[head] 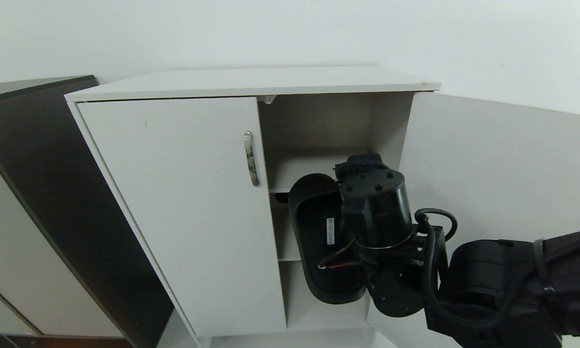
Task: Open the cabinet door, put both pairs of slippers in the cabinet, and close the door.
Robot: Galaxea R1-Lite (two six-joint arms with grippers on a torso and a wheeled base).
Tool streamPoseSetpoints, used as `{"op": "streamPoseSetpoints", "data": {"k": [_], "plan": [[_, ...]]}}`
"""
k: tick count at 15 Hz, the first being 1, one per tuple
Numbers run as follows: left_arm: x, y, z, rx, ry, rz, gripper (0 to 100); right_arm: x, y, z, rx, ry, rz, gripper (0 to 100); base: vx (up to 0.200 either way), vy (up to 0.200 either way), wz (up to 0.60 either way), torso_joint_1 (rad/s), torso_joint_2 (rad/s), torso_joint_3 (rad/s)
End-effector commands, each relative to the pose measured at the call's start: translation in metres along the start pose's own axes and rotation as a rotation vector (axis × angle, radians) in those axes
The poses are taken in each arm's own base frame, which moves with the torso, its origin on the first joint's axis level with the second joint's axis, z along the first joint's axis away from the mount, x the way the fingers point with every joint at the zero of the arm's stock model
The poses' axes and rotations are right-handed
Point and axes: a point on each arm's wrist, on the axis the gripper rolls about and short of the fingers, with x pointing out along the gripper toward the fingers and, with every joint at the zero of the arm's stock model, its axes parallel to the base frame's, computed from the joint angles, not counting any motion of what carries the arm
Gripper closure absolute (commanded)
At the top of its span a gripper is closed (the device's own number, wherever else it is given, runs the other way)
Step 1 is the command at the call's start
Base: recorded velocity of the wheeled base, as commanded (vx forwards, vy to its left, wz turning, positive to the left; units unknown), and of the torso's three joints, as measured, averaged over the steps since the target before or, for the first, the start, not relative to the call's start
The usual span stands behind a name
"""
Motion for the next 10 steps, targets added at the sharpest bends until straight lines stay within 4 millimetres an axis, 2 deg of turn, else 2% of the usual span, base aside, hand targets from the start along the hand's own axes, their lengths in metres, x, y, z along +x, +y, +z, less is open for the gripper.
{"op": "streamPoseSetpoints", "data": {"k": [1, 8, 10], "plan": [[0.0001, 0.0, 0.0, 0.0, 0.0, 0.0, 100, -0.0043, 0.0006, 0.0063, 0.013, -0.003, 0.008, 100, 0.0, 0.0, 0.0, 0.0, 0.0, 0.0], [0.0001, 0.0001, 0.0, 0.006, 0.0, 0.003, 100, -0.0074, 0.002, -0.0017, -0.016, 0.023, 0.015, 100, 0.0, 0.0, 0.0, 0.0, 0.0, 0.0], [0.0001, 0.0001, 0.0, 0.005, 0.0, 0.003, 100, -0.0074, 0.0019, -0.0021, -0.018, 0.023, 0.013, 100, 0.2, 0.0, 0.0, 0.0, 0.0, 0.007]]}}
